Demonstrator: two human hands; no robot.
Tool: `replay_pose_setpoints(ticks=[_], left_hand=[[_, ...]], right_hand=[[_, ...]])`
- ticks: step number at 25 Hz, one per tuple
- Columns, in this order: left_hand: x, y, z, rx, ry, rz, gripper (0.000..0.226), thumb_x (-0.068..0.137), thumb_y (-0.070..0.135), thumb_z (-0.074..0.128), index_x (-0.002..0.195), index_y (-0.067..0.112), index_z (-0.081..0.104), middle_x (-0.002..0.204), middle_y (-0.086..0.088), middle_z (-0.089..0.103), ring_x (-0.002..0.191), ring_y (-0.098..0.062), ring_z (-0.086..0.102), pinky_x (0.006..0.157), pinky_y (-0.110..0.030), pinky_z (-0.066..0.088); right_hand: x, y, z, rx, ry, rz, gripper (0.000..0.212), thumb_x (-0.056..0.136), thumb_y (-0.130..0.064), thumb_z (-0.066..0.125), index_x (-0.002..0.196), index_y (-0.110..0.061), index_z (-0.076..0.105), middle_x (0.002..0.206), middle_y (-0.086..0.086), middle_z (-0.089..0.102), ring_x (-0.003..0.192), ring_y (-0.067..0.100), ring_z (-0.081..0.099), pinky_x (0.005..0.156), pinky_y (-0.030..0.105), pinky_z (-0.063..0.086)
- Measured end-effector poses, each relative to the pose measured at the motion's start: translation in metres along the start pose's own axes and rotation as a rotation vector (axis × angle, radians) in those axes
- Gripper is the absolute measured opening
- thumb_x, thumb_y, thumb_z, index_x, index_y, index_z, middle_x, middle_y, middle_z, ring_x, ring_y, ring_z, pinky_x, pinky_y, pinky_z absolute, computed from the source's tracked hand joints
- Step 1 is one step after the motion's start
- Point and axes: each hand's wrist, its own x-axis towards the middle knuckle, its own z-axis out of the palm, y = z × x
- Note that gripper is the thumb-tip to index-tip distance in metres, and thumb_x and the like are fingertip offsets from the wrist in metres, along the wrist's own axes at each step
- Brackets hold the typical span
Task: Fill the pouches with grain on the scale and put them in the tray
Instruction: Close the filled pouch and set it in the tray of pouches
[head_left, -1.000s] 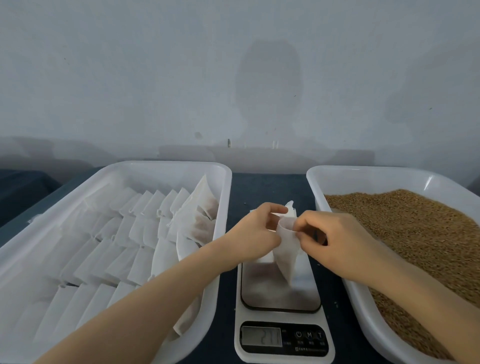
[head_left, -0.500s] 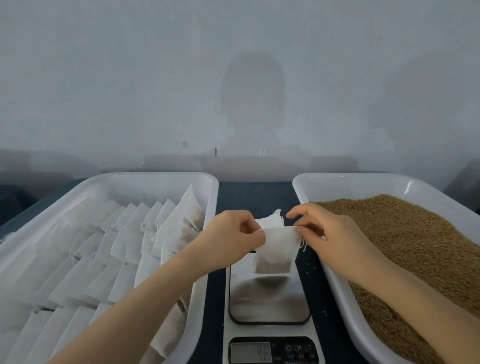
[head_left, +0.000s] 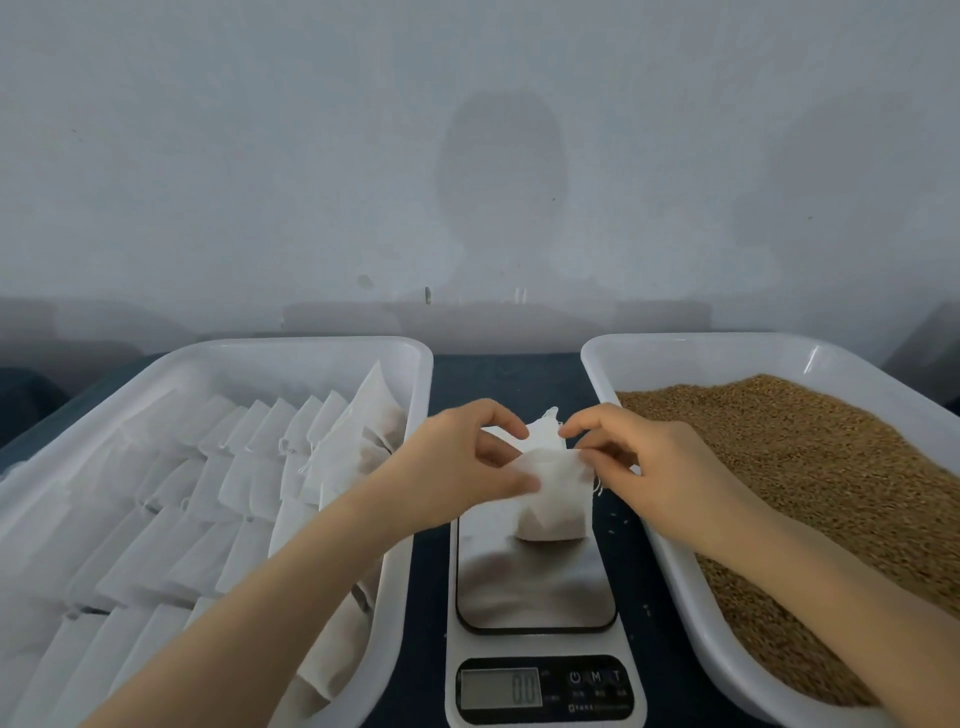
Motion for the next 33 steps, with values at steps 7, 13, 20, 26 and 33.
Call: replay_pose_setpoints(ticks=[7,13,20,26,33], left_hand=[[0.002,-0.002,0.006,0.315,-0.020,0.051,0.010,0.083,0.016,0.067,0.076,0.009,0.066,0.068,-0.002,0.066,0.059,-0.012,0.051,0.054,-0.011,0.040],[-0.001,-0.002,0.001,0.414,-0.058,0.065,0.010,0.079,0.013,0.058,0.079,0.003,0.061,0.068,-0.003,0.057,0.058,-0.011,0.041,0.054,-0.012,0.035],[-0.002,0.002,-0.001,0.315,-0.096,-0.001,0.015,0.082,0.036,0.071,0.074,0.032,0.059,0.063,0.021,0.062,0.064,0.003,0.059,0.057,-0.010,0.041],[0.001,-0.002,-0.001,0.297,-0.096,-0.020,0.010,0.084,0.030,0.071,0.087,0.021,0.068,0.065,0.017,0.065,0.069,-0.001,0.063,0.066,-0.016,0.052],[0.000,-0.001,-0.001,0.293,-0.100,-0.021,0.011,0.083,0.031,0.072,0.078,0.030,0.062,0.062,0.021,0.061,0.064,0.005,0.059,0.063,-0.011,0.046]], right_hand=[[0.002,0.003,-0.002,0.008,0.029,0.021,0.026,0.093,-0.013,0.056,0.106,-0.036,0.058,0.082,-0.017,0.068,0.071,0.003,0.065,0.073,0.037,0.055],[0.002,0.004,-0.001,0.006,-0.052,0.054,0.028,0.093,-0.010,0.055,0.109,-0.032,0.058,0.086,-0.014,0.070,0.071,0.002,0.066,0.074,0.037,0.055],[0.002,0.002,0.000,0.022,-0.108,0.074,0.025,0.091,-0.017,0.060,0.110,-0.033,0.061,0.090,-0.013,0.069,0.081,0.001,0.065,0.080,0.028,0.054],[0.002,0.002,0.000,0.028,-0.104,0.063,0.028,0.091,-0.014,0.060,0.110,-0.034,0.060,0.090,-0.014,0.068,0.080,-0.001,0.064,0.080,0.027,0.053],[0.001,0.000,0.000,0.021,-0.100,0.057,0.028,0.091,-0.014,0.059,0.110,-0.034,0.059,0.090,-0.015,0.067,0.081,-0.001,0.064,0.080,0.024,0.053]])
